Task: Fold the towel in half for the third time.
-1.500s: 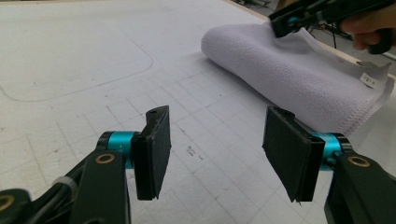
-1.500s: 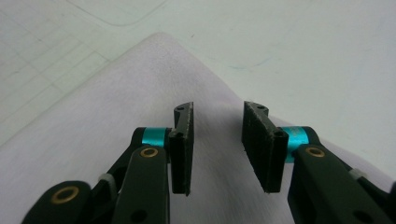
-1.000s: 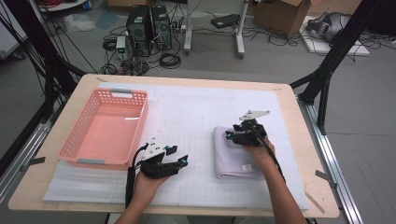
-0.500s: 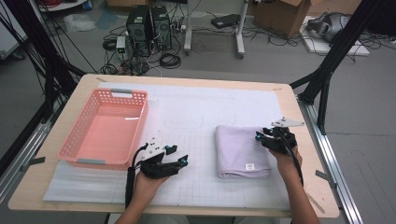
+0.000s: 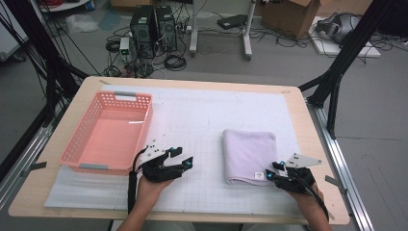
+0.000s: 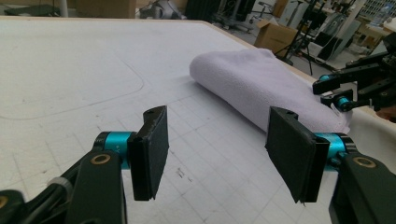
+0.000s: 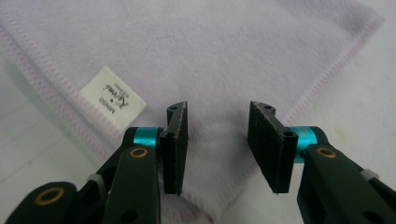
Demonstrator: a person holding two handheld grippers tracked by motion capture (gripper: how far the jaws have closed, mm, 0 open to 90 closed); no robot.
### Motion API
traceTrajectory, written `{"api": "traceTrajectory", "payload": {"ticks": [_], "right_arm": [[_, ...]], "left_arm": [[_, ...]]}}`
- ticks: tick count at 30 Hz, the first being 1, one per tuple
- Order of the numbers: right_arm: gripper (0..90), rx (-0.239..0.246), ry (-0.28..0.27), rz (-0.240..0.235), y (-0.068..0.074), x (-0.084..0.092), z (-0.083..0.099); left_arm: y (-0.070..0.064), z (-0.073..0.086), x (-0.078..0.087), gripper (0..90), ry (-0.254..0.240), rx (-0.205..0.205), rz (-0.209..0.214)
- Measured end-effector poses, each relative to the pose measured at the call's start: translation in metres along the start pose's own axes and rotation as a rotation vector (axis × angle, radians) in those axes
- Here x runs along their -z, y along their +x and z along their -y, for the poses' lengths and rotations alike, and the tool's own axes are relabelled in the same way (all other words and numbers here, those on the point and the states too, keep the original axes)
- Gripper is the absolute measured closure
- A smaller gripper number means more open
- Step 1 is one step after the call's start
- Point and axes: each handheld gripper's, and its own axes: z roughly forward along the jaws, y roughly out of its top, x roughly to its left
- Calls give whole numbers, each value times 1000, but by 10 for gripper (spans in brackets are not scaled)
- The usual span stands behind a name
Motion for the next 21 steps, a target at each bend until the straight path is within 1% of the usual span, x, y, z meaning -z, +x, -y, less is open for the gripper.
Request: {"api": "traceTrajectory", "payload": {"ticks": [1,2,3,4,5,7,8,9,10,11,12,13,14,16,17,18,19,21], "right_arm": [[567,-7,-4,-4,-2,4,2],[560,-21,-17,-15,-5,9,4],[536,-46,-43,-17,-8,14,7],[513,-72,-74,-15,-11,19,9],[489,-105,-109,-13,-14,25,12],[454,-141,-159,15,-20,35,14],[434,-149,-181,33,-22,39,15],[418,-154,-203,48,-24,43,15],[393,-163,-212,66,-27,45,15],[363,-175,-214,84,-28,46,16],[338,-177,-213,101,-30,46,17],[317,-187,-204,109,-31,46,18],[299,-192,-201,118,-33,45,18],[279,-189,-198,129,-34,44,19],[261,-187,-198,133,-34,43,19],[242,-186,-199,138,-35,43,18],[220,-195,-197,143,-35,43,18],[205,-198,-199,153,-36,41,18]], "left_arm": [[0,0,0,397,0,-8,9],[0,1,-1,394,8,-43,18],[-1,2,-2,382,8,-77,18],[-2,3,-3,367,5,-97,19],[-2,3,-3,366,2,-108,25],[-3,4,-5,352,-10,-132,22],[-3,4,-6,345,-12,-140,12],[-3,4,-6,335,-7,-132,5],[-3,4,-7,333,1,-123,7],[-3,4,-7,326,9,-113,10],[-3,4,-7,310,13,-111,2],[-2,4,-7,287,14,-111,-9],[-3,4,-7,283,15,-108,-16],[-2,4,-6,244,20,-101,-34],[-2,4,-6,234,25,-94,-36],[-2,5,-5,231,21,-93,-38],[-2,6,-5,231,12,-90,-43],[-2,6,-4,230,15,-96,-47]]}}
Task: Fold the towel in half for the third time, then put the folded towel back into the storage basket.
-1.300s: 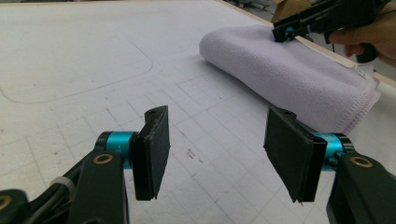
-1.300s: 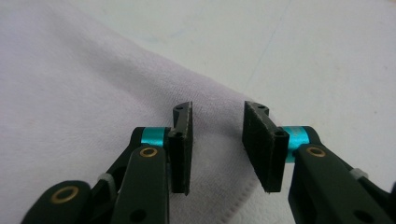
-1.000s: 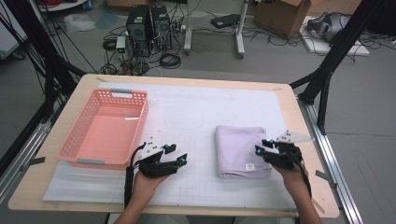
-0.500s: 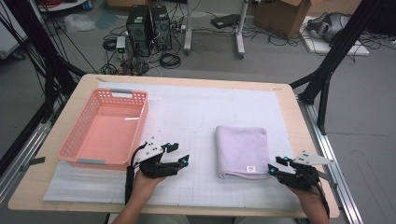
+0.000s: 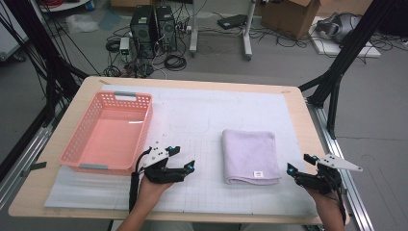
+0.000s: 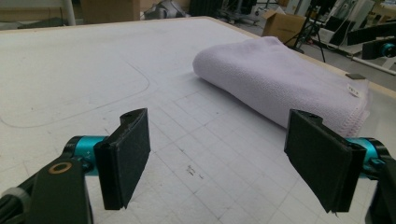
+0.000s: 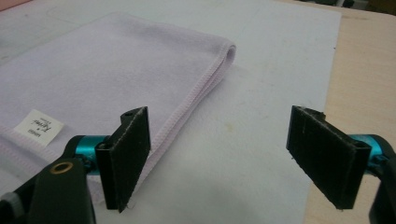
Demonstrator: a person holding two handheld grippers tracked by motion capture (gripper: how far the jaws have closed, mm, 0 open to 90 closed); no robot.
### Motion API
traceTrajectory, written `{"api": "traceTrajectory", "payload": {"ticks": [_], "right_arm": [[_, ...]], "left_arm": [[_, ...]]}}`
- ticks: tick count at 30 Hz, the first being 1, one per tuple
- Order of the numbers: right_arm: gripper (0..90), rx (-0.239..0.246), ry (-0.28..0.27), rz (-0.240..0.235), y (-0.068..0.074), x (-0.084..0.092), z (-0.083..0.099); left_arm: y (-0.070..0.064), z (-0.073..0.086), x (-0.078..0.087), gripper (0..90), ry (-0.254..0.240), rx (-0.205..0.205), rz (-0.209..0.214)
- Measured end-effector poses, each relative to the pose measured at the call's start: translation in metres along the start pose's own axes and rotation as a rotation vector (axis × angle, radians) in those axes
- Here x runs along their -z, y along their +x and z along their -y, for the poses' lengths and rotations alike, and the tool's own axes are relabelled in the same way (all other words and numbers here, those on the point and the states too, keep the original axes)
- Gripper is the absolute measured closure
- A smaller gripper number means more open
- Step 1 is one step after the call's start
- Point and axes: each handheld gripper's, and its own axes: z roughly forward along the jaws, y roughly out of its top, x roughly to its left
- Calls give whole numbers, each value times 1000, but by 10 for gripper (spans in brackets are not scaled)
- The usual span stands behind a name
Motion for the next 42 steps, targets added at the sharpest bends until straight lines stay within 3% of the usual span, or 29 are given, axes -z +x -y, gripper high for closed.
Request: {"api": "traceTrajectory", "payload": {"ticks": [21,30,35,42], "right_arm": [[203,-8,12,23,-3,-3,3],[205,4,30,22,-3,-5,4],[205,6,32,19,-3,-4,6],[205,-3,34,18,-6,-5,6]], "left_arm": [[3,1,-3,253,2,36,19],[0,1,-7,264,34,53,34],[-6,-6,-17,265,44,66,49],[-21,-28,-47,280,74,58,90]]}}
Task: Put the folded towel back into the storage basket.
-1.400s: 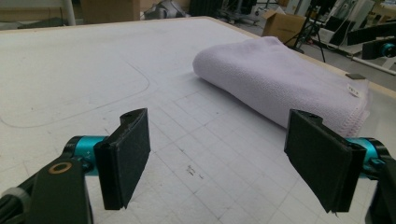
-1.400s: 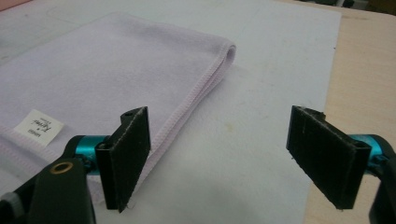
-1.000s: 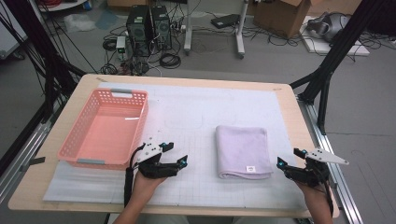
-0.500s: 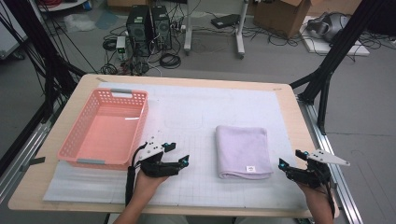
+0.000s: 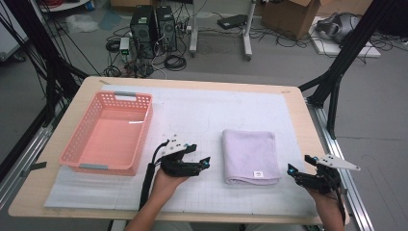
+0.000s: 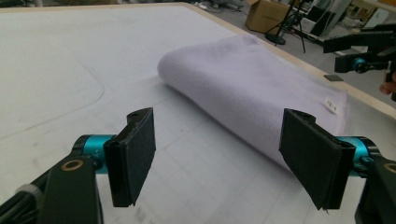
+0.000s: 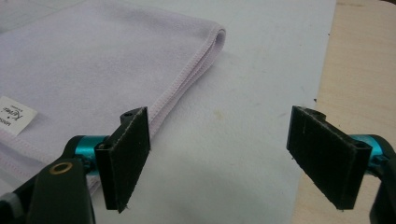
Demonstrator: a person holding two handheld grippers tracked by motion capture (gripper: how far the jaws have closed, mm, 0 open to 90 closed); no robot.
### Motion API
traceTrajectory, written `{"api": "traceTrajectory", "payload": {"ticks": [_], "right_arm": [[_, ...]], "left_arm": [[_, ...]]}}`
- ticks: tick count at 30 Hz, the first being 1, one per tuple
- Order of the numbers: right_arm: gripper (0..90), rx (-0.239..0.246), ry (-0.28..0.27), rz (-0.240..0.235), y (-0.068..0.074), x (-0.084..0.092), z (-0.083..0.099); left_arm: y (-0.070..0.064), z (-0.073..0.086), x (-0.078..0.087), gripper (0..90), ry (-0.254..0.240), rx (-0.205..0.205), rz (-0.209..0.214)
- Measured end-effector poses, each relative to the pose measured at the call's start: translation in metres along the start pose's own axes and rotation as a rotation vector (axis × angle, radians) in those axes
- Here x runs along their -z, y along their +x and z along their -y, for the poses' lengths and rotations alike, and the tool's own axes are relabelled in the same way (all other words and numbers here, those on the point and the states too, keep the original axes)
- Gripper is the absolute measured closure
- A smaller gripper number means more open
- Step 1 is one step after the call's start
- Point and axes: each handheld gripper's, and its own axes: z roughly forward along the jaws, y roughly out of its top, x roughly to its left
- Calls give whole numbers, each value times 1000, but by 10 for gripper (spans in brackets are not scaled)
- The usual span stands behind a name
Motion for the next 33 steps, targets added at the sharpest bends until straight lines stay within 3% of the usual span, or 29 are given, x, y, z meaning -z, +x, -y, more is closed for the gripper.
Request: {"api": "traceTrajectory", "payload": {"ticks": [13,18,22,25,30,33], "right_arm": [[205,2,-10,-13,0,-2,-1],[205,2,-7,-16,1,-1,-2],[205,2,-7,-18,0,-1,-1],[205,-1,-10,-19,0,-1,-1],[205,-1,-7,-20,0,-2,-1],[205,-2,-7,-24,1,-2,-2]], "left_arm": [[-23,-20,-75,235,126,28,18],[-18,-17,-97,235,199,53,-26],[-10,-11,-105,220,259,94,-38],[-9,-8,-109,226,279,125,-20],[-10,-7,-111,227,277,117,-15],[-10,-7,-111,330,275,120,4]]}}
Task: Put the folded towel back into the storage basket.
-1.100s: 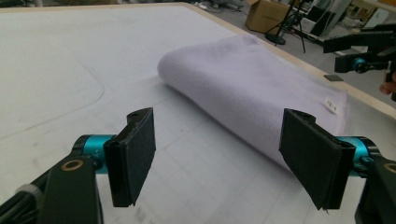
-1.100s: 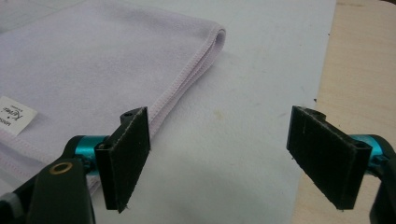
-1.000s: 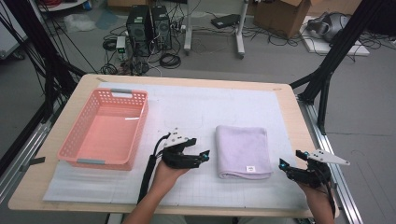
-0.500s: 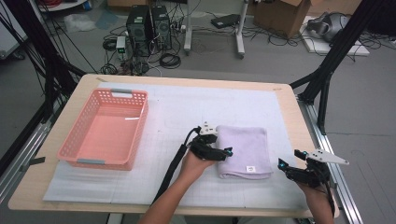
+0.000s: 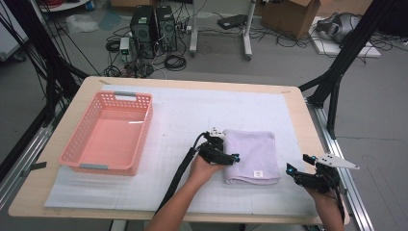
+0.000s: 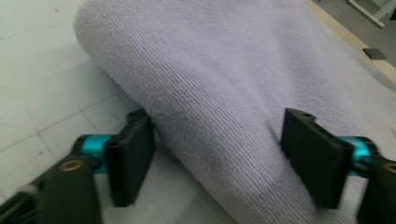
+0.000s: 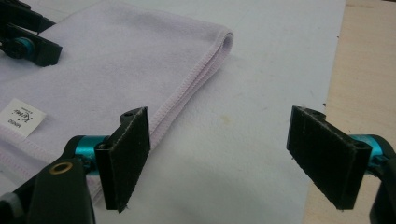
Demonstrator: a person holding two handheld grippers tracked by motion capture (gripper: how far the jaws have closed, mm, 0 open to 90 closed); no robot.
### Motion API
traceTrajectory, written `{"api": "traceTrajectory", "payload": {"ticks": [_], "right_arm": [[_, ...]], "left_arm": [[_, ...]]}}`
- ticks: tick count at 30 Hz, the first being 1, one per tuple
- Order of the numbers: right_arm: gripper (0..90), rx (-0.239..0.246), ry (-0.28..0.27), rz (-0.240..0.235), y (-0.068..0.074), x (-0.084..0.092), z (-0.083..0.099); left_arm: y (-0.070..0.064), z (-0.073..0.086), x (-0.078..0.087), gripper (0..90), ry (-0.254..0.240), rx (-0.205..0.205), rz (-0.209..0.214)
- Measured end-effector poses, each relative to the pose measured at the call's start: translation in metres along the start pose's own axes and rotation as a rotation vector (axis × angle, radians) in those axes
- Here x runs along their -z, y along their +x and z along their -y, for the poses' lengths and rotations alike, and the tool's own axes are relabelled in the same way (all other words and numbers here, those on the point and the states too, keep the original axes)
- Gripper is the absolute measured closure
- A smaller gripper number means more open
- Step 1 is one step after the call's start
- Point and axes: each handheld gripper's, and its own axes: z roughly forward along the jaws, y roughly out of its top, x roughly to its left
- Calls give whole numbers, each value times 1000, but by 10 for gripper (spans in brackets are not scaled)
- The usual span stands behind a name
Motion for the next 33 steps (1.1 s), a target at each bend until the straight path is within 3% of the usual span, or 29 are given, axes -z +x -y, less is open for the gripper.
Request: {"api": "traceTrajectory", "payload": {"ticks": [2,4,10,15,21,26,33], "right_arm": [[205,1,0,-2,0,-1,0],[205,-1,1,-6,1,-2,0],[205,0,2,-9,0,-3,0],[205,-5,1,-5,-2,-3,-1],[205,-5,2,-5,-1,-2,0],[205,-7,0,-1,-3,0,1],[205,-9,-7,-8,-3,1,1]], "left_arm": [[-1,0,-1,394,-1,1,2],[0,1,-2,507,-2,19,30],[2,1,-1,649,-24,33,49],[3,1,1,686,-45,25,67],[1,1,10,706,-99,-29,87],[-3,0,20,715,-147,-60,128],[-6,-2,33,721,-179,-112,154]]}}
